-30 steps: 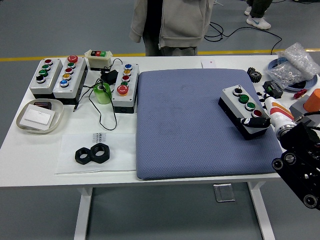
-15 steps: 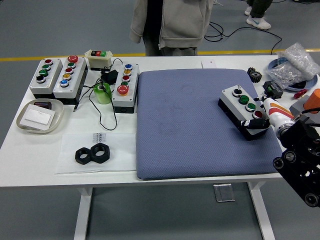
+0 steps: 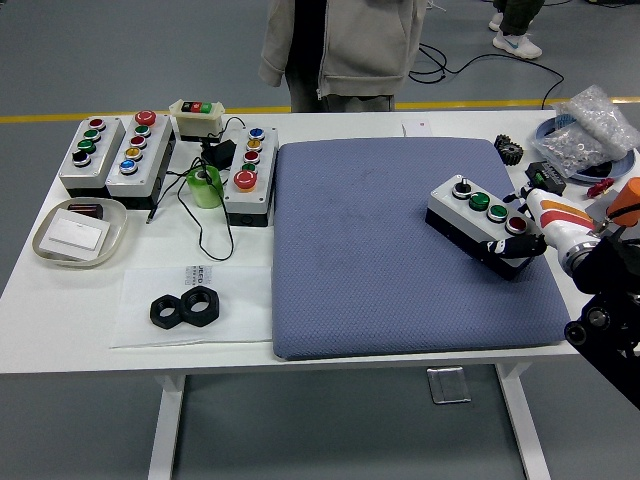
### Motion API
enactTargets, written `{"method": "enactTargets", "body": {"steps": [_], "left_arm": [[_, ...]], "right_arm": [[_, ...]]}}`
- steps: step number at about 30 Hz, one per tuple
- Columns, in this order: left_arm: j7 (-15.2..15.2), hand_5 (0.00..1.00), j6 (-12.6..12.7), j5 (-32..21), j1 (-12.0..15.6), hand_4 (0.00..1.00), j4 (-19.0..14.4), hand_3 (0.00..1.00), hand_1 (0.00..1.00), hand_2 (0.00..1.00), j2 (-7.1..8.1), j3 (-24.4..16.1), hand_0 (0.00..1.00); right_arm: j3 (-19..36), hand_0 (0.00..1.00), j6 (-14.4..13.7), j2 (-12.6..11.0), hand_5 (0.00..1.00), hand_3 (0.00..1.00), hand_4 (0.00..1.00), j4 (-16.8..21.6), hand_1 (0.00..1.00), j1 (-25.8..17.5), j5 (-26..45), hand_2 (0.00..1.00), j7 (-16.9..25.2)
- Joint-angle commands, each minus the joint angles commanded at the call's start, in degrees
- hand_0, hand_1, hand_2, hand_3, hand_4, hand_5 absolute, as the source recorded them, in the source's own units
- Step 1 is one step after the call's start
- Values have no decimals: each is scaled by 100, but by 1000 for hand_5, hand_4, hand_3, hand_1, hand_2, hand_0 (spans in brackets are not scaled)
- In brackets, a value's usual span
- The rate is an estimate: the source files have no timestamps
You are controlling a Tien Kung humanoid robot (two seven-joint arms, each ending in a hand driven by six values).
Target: Pick up the button,place it on the desk,press the button,press the button
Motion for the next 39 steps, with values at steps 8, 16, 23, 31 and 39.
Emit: {"method": "enactTargets", "body": {"steps": [8, 16, 23, 31, 39], "left_arm": [[25, 998, 2, 81, 5, 632, 4, 829, 828, 870, 8, -54, 742], [32, 998, 7, 91, 18, 632, 6, 828, 828, 870, 0, -62, 745], [39, 998, 10, 133, 35, 631, 5, 828, 828, 870, -1, -88, 746], [50, 998, 18, 169, 55, 631, 5, 829, 829, 870, -2, -115, 746], [53, 998, 15, 167, 48, 632, 3, 828, 828, 870, -2, -110, 749]], "right_arm": [[-638, 403, 376, -729, 154, 616, 784, 702, 400, 185, 162, 481, 1050], [-1135, 396, 407, -1273, 107, 602, 765, 1089, 391, 264, 396, 467, 2360], [-1479, 402, 464, -1351, 105, 607, 768, 777, 398, 485, 525, 467, 3215], [-1615, 410, 558, -1265, 97, 616, 767, 217, 408, 662, 370, 478, 3337], [-1678, 445, 524, -1243, 77, 671, 755, 140, 452, 714, 136, 522, 3385]]}}
